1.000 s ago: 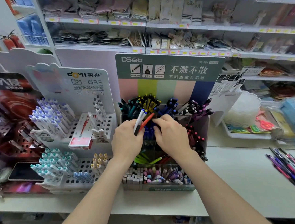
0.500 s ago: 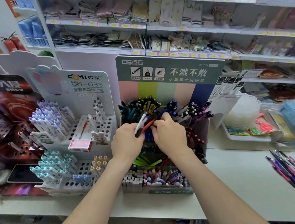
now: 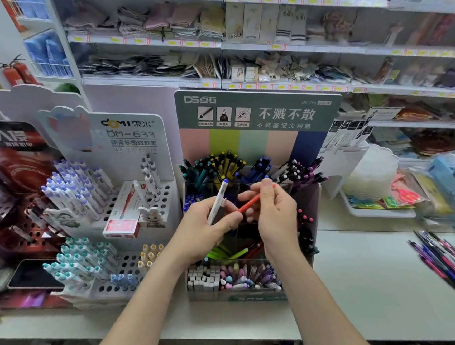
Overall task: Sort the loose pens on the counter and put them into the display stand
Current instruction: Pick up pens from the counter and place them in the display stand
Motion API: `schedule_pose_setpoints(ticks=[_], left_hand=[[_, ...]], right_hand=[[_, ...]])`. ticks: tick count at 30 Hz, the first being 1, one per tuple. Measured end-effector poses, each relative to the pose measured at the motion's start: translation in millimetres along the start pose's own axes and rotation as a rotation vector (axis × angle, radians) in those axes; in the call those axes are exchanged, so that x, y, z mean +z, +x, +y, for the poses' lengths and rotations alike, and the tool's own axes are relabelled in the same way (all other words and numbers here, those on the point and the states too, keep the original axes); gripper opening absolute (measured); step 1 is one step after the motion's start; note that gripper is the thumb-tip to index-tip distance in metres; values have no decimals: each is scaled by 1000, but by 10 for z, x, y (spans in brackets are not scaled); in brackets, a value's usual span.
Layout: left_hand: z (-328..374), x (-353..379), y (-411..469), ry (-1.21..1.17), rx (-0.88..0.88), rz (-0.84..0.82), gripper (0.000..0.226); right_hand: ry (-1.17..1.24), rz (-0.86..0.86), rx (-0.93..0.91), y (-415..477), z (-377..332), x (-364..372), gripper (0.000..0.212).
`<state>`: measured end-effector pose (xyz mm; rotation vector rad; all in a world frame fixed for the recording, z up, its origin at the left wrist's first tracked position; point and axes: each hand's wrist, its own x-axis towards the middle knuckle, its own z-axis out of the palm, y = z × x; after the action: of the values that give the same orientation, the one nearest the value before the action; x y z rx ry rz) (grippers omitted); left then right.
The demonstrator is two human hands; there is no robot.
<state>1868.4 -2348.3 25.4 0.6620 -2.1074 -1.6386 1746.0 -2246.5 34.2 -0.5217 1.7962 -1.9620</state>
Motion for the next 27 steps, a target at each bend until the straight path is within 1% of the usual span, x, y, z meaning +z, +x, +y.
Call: schedule_pose_setpoints(ticks=[2, 4, 6, 8, 9, 10, 12, 14, 16, 18, 21, 22, 24, 25, 27], left_hand=[[-37, 15, -11, -89, -57, -8, 13], [-74, 42, -22, -135, -90, -13, 17], [-88, 83, -24, -191, -105, -20, 18], [-76, 121, -13, -222, -105, -33, 19], [-75, 137, -17, -211, -104, -36, 19], [-83, 148, -13, -179, -100, -24, 20], [-122, 160, -16, -78, -93, 35, 22], [-160, 148, -41, -16, -107, 92, 28], [-187, 155, -94, -78, -176, 93, 32], [-210, 184, -158, -195, -278, 64, 31], [-275, 242, -245, -289, -402, -1, 30], [-299, 255, -257, -293, -421, -17, 28], [-332, 279, -271, -278, -429, -23, 29], [-340, 290, -273, -275, -424, -19, 30], [-348, 312, -279, -296, -406, -17, 31]], right_hand=[[37, 68, -49, -43, -8, -71, 37], [56, 84, -80, -83, 2, -118, 31], [61, 15, -80, -125, 2, -132, 21], [16, -70, -59, -174, 29, -143, 20], [-5, -84, -51, -210, 76, -160, 21], [-31, -62, -63, -234, 115, -181, 20], [-69, 41, -89, -259, 190, -270, 19], [-10, 58, -29, -249, 234, -384, 24], [2, 29, 55, -254, 274, -528, 28], [-138, 44, 18, -280, 292, -675, 27], [-485, 74, -48, -324, 304, -830, 36], [-636, 66, -44, -329, 325, -863, 35], [-891, 66, 15, -322, 375, -900, 26], [-940, 58, 56, -311, 406, -897, 22], [-966, -11, 84, -267, 496, -856, 23]])
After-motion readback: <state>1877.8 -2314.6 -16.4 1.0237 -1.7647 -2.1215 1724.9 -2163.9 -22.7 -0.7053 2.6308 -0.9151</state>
